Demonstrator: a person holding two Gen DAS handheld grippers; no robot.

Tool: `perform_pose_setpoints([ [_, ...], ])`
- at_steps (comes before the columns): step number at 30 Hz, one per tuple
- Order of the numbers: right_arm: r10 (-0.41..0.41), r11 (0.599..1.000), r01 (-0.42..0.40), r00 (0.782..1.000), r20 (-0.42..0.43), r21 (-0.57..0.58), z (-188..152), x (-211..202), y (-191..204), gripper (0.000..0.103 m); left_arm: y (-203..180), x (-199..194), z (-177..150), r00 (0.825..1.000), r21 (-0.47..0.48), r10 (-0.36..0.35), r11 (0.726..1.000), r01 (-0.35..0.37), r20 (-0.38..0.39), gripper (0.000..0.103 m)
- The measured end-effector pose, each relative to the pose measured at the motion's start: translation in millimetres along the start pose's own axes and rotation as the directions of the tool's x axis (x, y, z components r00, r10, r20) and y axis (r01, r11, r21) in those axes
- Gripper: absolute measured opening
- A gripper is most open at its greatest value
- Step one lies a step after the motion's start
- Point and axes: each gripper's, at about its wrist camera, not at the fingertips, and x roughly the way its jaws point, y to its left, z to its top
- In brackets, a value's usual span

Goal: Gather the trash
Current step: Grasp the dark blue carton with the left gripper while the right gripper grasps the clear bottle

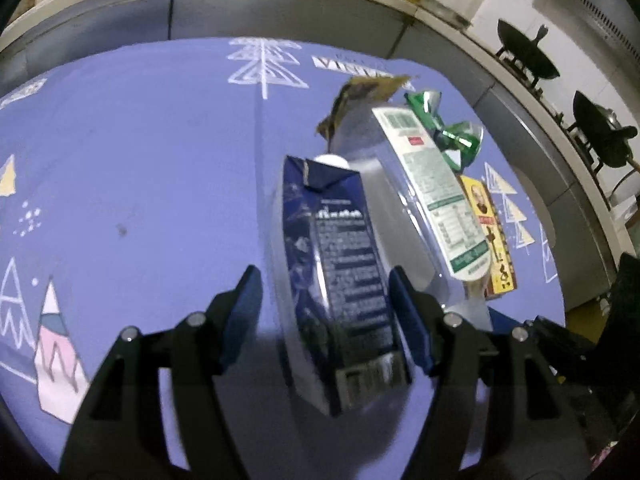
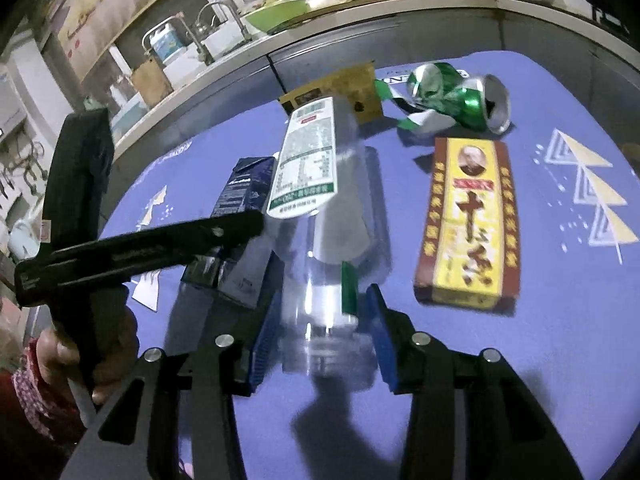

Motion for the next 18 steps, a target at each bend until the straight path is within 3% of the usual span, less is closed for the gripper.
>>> perform_pose_setpoints([
  [6, -0.021, 1.000, 0.021, 0.999, -0.039, -0.010, 7.0, 19.9, -0.6, 0.041, 2.6, 9.6, -0.7, 1.000, 0.019, 0.020, 1.000, -0.020, -0.001, 0.063],
  [10, -0.021, 1.000, 0.020, 0.999, -0.042, -0.009, 10.3, 29.7, -0.9, 0.042, 11.7, 5.2, -3.7, 1.000, 0.030, 0.011, 1.000, -0.011, 0.013, 0.050],
  [12, -0.004, 1.000, 0.003, 0.999, -0.039, -0.012, 12.1, 32.0, -0.2, 0.040, 16.6, 2.6, -5.8, 1.000, 0.022, -0.007, 1.000, 0.007, 0.016, 0.049],
  [15, 0.107, 0.993, -0.105, 0.993, -0.046, 0.050, 8.0, 32.2, -5.2, 0.037, 22.6, -4.1, -10.9, 0.999, 0.012, -0.028, 1.000, 0.027, 0.020, 0.048],
  [18, 0.259, 0.953, -0.249, 0.965, -0.039, 0.169, -0.1, 27.5, -20.5, 0.037, 29.0, -19.8, -15.3, 0.994, -0.004, -0.096, 0.995, 0.097, 0.042, 0.048],
])
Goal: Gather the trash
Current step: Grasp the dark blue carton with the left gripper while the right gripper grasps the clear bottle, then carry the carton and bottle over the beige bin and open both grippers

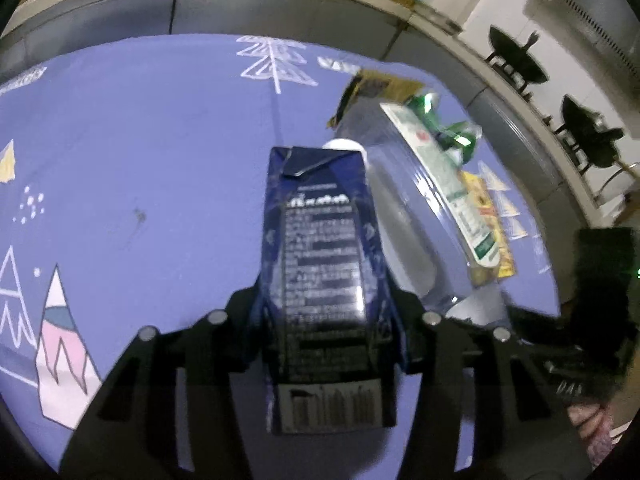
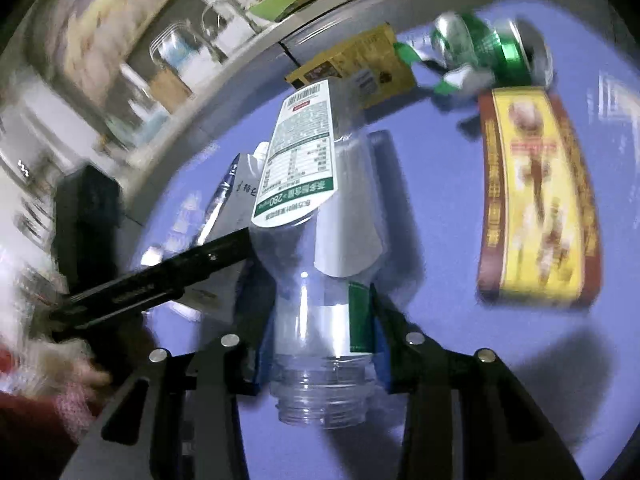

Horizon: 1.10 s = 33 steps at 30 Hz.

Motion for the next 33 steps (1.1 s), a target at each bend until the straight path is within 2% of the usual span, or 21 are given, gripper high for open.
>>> perform_pose_setpoints([
  [1, 0.072, 0.995, -0.072, 0.997, 0.006, 0.062, -4.5, -5.4, -8.5, 0.037, 0.4, -4.5, 0.2, 1.000, -0.001, -0.019, 1.000, 0.019, 0.009, 0.048],
  [4, 0.188, 0.970, -0.193, 0.981, 0.049, 0.148, -12.7, -20.2, -22.3, 0.037, -3.5, -17.9, 2.0, 0.996, -0.002, -0.085, 0.996, 0.085, 0.034, 0.048],
  [8, 0.250, 0.945, -0.270, 0.960, 0.126, 0.184, -16.8, -48.3, -31.4, 0.037, -21.1, -23.7, 8.3, 0.988, 0.016, -0.150, 0.989, 0.149, 0.042, 0.048],
  [12, 0.222, 0.952, -0.254, 0.957, 0.184, 0.173, -19.3, -72.3, -36.4, 0.037, -47.1, -22.2, 10.5, 0.982, 0.066, -0.183, 0.981, 0.180, 0.045, 0.048],
  [20, 0.163, 0.940, -0.237, 0.945, 0.284, 0.246, -32.4, -103.2, -71.6, 0.037, -108.4, 5.8, 22.0, 0.971, 0.147, -0.240, 0.960, 0.240, -0.018, 0.048],
  [23, 0.131, 0.924, -0.241, 0.929, 0.347, 0.296, -32.6, -117.3, -89.8, 0.037, -134.5, 21.7, 31.0, 0.961, 0.170, -0.270, 0.946, 0.276, -0.056, 0.048],
  [27, 0.065, 0.885, -0.261, 0.890, 0.452, 0.386, -38.4, -154.6, -129.6, 0.037, -183.2, 49.5, 45.5, 0.943, 0.205, -0.311, 0.921, 0.330, -0.123, 0.048],
  [31, -0.020, 0.860, -0.247, 0.859, 0.512, 0.447, -35.1, -189.3, -162.5, 0.037, -240.8, 83.5, 64.9, 0.923, 0.240, -0.338, 0.895, 0.375, -0.184, 0.048],
  [33, -0.043, 0.823, -0.271, 0.847, 0.530, 0.500, -33.7, -205.3, -188.8, 0.037, -266.8, 102.0, 73.7, 0.912, 0.242, -0.348, 0.886, 0.396, -0.217, 0.048],
])
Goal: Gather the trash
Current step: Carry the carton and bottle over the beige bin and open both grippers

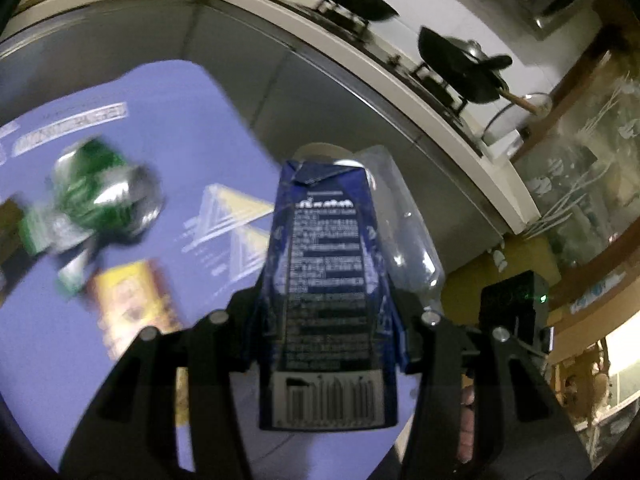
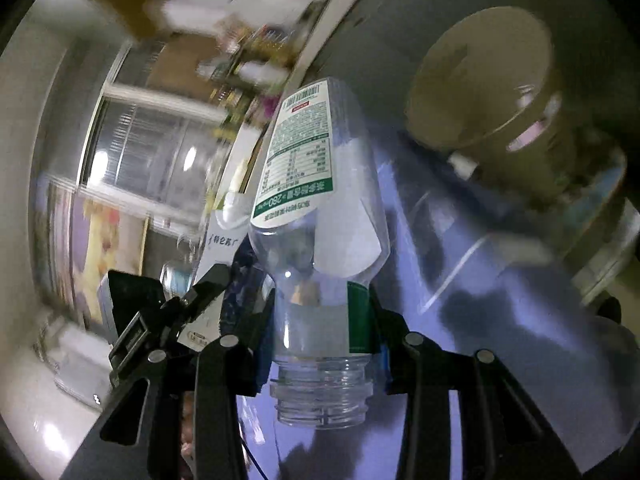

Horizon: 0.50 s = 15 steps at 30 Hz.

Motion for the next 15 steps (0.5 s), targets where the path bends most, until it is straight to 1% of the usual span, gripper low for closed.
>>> perform_pose_setpoints([
  [1, -0.012, 1.000, 0.012, 1.000, 0.007, 0.027, 11.5, -2.5, -6.9, 0.037, -9.2, 18.1, 12.7, 1.000, 0.004, -0.012, 1.000, 0.012, -0.022, 0.048],
  [3, -0.045, 0.998, 0.044, 0.999, 0.006, 0.050, 31.7, -5.5, -16.9, 0.037, -21.3, 39.4, 26.1, 0.999, 0.014, -0.019, 1.000, 0.020, -0.044, 0.048],
  [5, -0.085, 0.992, 0.087, 0.996, -0.018, 0.087, 58.3, -4.5, -27.0, 0.037, -35.7, 67.9, 43.3, 0.998, 0.032, -0.017, 0.999, 0.019, -0.067, 0.048],
  [6, -0.096, 0.990, 0.099, 0.995, -0.031, 0.096, 67.4, -1.9, -27.9, 0.037, -38.8, 76.0, 47.8, 0.997, 0.037, -0.014, 0.999, 0.017, -0.073, 0.048],
  [8, -0.149, 0.983, 0.155, 0.987, -0.063, 0.100, 90.2, 4.7, -29.5, 0.037, -45.6, 101.3, 59.8, 0.995, 0.039, -0.005, 0.999, 0.009, -0.101, 0.048],
  [10, -0.200, 0.975, 0.207, 0.976, -0.089, 0.077, 105.1, 8.6, -28.3, 0.037, -47.5, 125.7, 70.9, 0.991, 0.024, 0.002, 1.000, 0.001, -0.132, 0.048],
  [12, -0.260, 0.963, 0.265, 0.960, -0.107, 0.039, 118.6, 9.6, -28.8, 0.037, -46.2, 144.8, 79.4, 0.988, 0.011, 0.014, 1.000, -0.012, -0.152, 0.048],
  [14, -0.331, 0.943, 0.334, 0.935, -0.125, 0.004, 134.4, 14.3, -30.2, 0.037, -41.3, 167.4, 87.4, 0.984, -0.011, 0.028, 0.999, -0.030, -0.177, 0.048],
  [15, -0.352, 0.935, 0.354, 0.927, -0.130, -0.004, 140.5, 14.1, -34.0, 0.037, -38.2, 176.0, 89.9, 0.982, -0.022, 0.035, 0.999, -0.040, -0.188, 0.048],
])
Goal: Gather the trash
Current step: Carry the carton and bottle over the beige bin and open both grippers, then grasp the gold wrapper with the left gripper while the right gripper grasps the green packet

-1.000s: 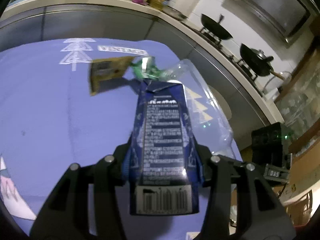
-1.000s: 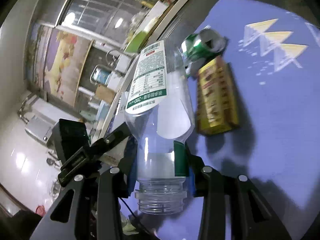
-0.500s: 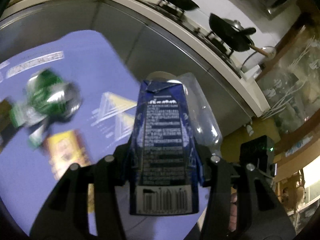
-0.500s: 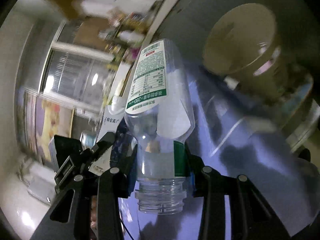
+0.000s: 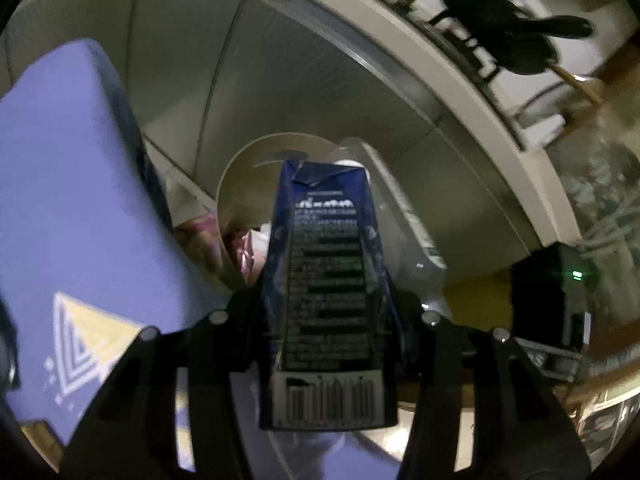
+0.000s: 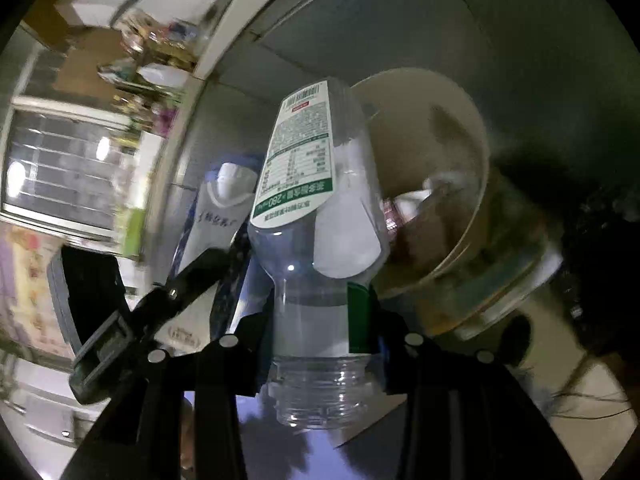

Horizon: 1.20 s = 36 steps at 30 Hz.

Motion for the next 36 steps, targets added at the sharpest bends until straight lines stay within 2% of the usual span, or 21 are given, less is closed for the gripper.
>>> perform_pose_setpoints([
  [3, -0.065, 0.998, 0.065, 0.997, -0.031, 0.005, 13.7, 7.1, -7.6, 0.037, 3.5, 30.9, 12.9, 0.999, -0.031, 0.023, 0.999, -0.024, -0.031, 0.048],
  [5, -0.088, 0.995, 0.090, 0.994, -0.063, 0.034, 23.7, 15.2, -14.3, 0.038, 3.9, 45.9, 18.2, 0.998, -0.037, 0.028, 0.999, -0.030, -0.056, 0.054],
  [6, -0.104, 0.994, 0.106, 0.992, -0.066, 0.038, 24.4, 15.1, -19.7, 0.041, 4.6, 50.0, 19.6, 0.997, -0.042, 0.038, 0.998, -0.041, -0.063, 0.060],
  [7, -0.121, 0.992, 0.123, 0.991, -0.050, 0.039, 26.6, 15.3, -20.0, 0.044, 4.4, 52.6, 21.5, 0.998, -0.054, 0.042, 0.998, -0.045, -0.056, 0.060],
  [10, -0.129, 0.991, 0.129, 0.992, -0.001, 0.016, 28.2, 7.7, -13.0, 0.049, 1.7, 46.9, 22.4, 0.999, -0.064, 0.031, 0.997, -0.033, -0.020, 0.061],
  [18, -0.083, 0.996, 0.085, 0.994, 0.066, -0.030, 20.5, -14.9, 3.5, 0.050, -13.8, 1.6, 1.9, 0.999, -0.013, -0.001, 1.000, 0.002, 0.053, 0.061],
  [21, -0.064, 0.997, 0.068, 0.994, 0.083, -0.048, 8.8, -26.0, 13.7, 0.050, -16.5, -27.9, -21.8, 0.995, 0.007, -0.039, 0.999, 0.038, 0.097, 0.061],
  [27, -0.011, 0.996, 0.018, 0.996, 0.088, -0.082, -20.4, -39.5, 35.5, 0.050, -14.7, -83.3, -75.4, 0.984, 0.046, -0.059, 0.998, 0.052, 0.170, 0.061],
  [32, 0.050, 0.988, -0.041, 0.997, 0.058, -0.152, -52.6, -36.0, 67.2, 0.050, -3.7, -131.1, -125.8, 0.973, 0.124, -0.030, 0.992, 0.002, 0.229, 0.061],
  [36, 0.090, 0.975, -0.088, 0.996, 0.004, -0.202, -76.9, -18.2, 90.6, 0.050, 25.1, -171.4, -163.9, 0.959, 0.133, -0.003, 0.991, -0.036, 0.282, 0.061],
])
